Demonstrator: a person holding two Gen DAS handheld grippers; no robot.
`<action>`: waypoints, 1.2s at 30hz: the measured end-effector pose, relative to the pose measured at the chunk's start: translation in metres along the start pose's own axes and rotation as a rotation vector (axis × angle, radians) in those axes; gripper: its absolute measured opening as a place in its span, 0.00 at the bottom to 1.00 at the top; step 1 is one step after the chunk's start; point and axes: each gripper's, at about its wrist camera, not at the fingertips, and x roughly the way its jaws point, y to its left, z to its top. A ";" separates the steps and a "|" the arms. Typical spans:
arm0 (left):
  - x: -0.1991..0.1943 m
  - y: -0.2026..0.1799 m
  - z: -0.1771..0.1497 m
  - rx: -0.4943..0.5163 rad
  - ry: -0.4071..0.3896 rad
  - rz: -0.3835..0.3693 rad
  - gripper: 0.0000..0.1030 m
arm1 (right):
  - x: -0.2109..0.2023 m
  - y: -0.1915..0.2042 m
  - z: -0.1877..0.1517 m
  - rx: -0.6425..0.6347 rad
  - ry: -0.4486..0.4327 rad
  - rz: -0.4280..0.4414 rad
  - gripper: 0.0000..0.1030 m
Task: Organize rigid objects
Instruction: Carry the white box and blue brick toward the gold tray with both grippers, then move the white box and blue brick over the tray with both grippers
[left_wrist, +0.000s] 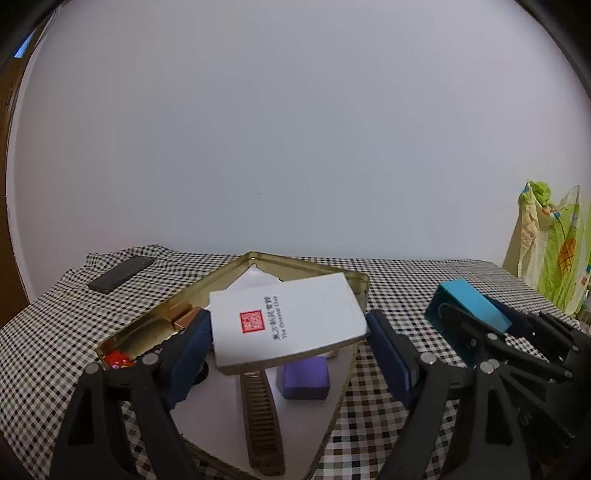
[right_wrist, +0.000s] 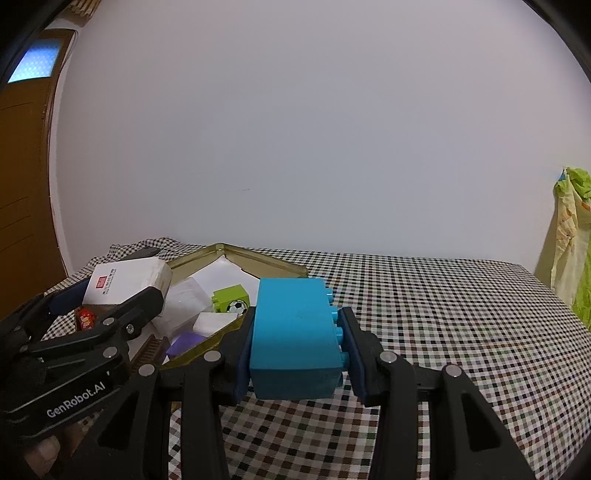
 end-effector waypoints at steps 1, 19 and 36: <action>0.000 0.000 0.000 0.002 0.000 0.002 0.81 | 0.000 0.001 0.000 -0.001 0.001 0.002 0.44; -0.003 0.022 0.001 -0.014 -0.008 0.043 0.81 | 0.000 0.015 0.004 0.012 0.030 0.055 0.44; -0.009 0.053 0.001 -0.053 0.002 0.091 0.81 | 0.014 0.035 0.003 -0.010 0.057 0.097 0.44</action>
